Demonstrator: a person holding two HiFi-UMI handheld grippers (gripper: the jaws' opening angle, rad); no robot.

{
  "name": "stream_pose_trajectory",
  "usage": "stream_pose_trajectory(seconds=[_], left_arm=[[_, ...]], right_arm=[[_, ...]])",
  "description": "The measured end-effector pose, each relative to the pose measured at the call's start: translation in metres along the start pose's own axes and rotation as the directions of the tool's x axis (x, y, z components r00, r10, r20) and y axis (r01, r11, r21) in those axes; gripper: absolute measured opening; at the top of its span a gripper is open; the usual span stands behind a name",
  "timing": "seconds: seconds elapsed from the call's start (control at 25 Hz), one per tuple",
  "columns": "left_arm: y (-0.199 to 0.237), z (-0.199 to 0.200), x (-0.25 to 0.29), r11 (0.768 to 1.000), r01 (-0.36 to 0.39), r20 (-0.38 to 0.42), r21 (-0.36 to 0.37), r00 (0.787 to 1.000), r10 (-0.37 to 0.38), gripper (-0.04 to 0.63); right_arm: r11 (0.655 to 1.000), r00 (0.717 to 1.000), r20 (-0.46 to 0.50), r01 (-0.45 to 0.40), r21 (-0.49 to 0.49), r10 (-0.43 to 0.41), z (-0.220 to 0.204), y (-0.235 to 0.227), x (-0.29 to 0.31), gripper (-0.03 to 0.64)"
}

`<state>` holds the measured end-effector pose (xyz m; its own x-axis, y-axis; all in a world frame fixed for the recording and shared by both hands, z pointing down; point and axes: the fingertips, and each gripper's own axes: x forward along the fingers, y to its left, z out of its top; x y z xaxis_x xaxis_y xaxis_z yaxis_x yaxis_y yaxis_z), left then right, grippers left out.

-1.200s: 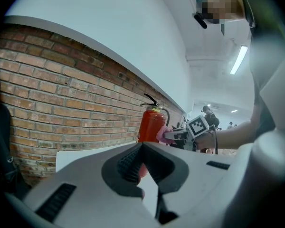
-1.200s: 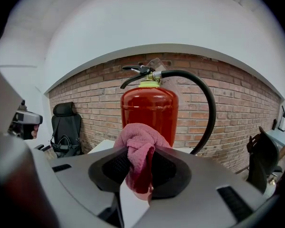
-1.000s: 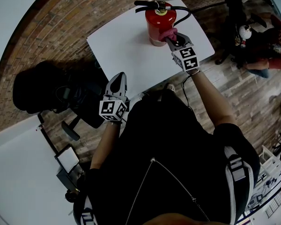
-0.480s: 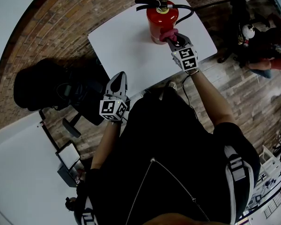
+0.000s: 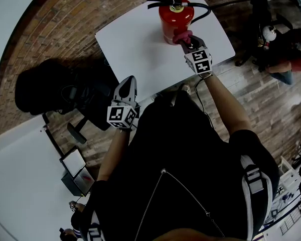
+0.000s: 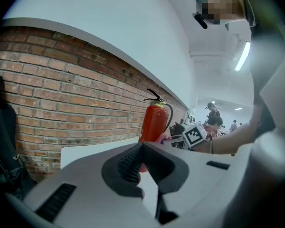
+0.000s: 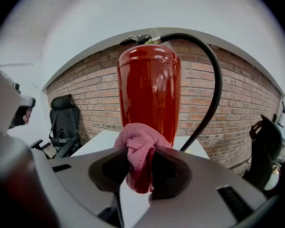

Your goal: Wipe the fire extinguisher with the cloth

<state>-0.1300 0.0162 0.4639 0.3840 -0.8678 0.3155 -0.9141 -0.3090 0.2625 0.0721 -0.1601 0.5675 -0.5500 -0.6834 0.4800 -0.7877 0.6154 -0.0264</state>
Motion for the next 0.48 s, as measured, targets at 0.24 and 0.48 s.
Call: stream_pose_trajectory(seconds=[0.24, 0.48], left_arm=[[0.000, -0.003, -0.002, 1.000, -0.014, -0.010, -0.003, 1.000, 0.014, 0.017], [0.003, -0.006, -0.005, 0.999, -0.036, -0.017, -0.006, 0.999, 0.036, 0.017]], right_arm=[[1.000, 0.998, -0.065, -0.008, 0.022, 0.009, -0.028, -0.003, 0.015, 0.117], [0.999, 0.994, -0.107, -0.012, 0.044, 0.016, -0.051, -0.005, 0.030, 0.117]])
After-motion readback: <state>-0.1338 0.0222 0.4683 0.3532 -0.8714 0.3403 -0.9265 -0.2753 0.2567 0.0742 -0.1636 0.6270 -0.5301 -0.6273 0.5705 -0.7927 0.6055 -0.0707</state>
